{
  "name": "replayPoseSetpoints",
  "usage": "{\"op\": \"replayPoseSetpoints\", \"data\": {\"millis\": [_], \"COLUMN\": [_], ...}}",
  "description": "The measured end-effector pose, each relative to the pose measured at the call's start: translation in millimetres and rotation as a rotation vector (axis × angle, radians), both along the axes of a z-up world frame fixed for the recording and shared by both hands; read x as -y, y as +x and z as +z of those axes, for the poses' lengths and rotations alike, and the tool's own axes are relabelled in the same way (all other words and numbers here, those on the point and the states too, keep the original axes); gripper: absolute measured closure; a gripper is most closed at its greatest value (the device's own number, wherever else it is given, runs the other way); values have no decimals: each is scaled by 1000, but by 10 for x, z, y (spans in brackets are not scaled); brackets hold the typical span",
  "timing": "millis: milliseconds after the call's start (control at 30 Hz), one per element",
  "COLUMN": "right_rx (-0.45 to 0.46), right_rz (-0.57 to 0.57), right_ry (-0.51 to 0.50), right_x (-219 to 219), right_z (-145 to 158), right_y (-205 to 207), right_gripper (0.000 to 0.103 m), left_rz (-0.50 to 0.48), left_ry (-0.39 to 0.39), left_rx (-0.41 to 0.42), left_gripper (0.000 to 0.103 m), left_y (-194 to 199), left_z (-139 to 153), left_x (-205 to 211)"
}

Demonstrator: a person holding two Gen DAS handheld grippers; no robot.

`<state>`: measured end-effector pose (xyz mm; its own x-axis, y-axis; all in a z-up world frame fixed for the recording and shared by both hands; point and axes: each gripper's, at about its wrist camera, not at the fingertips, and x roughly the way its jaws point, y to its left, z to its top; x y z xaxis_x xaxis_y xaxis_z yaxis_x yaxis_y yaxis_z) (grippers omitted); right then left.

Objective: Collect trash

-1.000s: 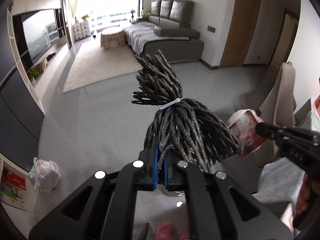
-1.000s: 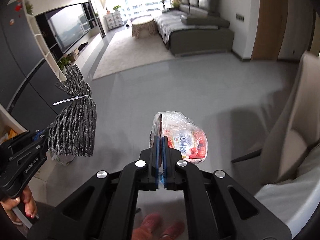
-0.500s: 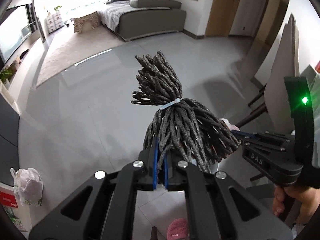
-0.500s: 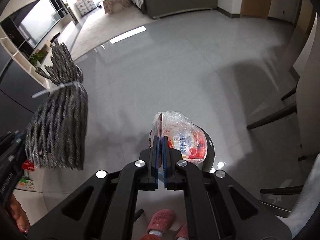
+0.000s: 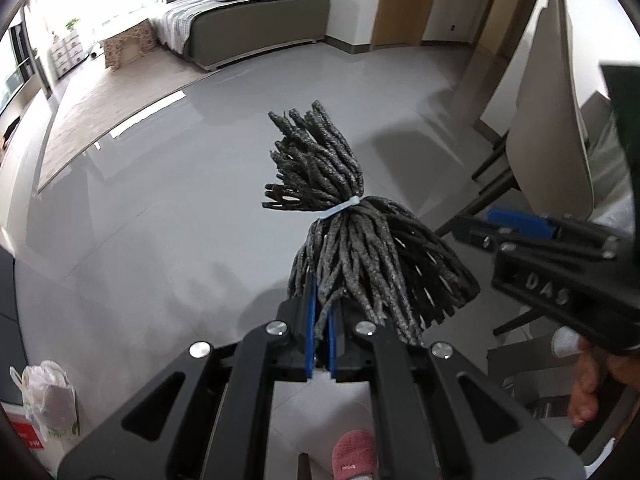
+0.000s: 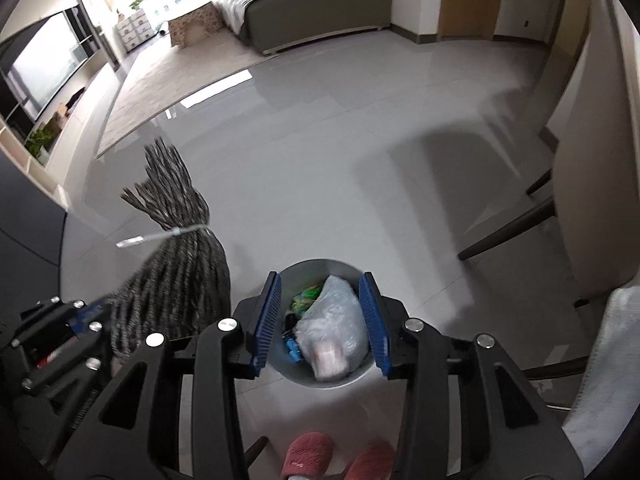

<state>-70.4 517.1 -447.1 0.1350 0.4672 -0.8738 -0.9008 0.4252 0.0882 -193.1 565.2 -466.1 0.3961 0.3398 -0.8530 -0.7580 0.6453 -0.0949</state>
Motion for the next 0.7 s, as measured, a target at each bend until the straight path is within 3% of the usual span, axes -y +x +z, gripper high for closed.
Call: {"op": "replayPoseSetpoints", "data": {"millis": [367, 400, 433, 500, 700], "right_rx": [19, 19, 19, 15, 8], "right_rz": [-62, -63, -64, -66, -66], "right_ry": [23, 22, 22, 20, 17], "right_x": [140, 134, 133, 156, 201], "right_z": [85, 92, 99, 99, 109], "right_y": [218, 230, 219, 219, 245], "right_gripper": [64, 64, 64, 64, 64], "left_rz": [-81, -83, -86, -78, -72], "left_ry": [-3, -8, -16, -30, -41], "left_rx": [-39, -45, -49, -26, -34], "left_gripper": [93, 85, 59, 39, 37], "left_y": [280, 281, 289, 273, 276], "left_z": [-387, -418, -435, -434, -455], "left_x": [11, 5, -4, 3, 15]}}
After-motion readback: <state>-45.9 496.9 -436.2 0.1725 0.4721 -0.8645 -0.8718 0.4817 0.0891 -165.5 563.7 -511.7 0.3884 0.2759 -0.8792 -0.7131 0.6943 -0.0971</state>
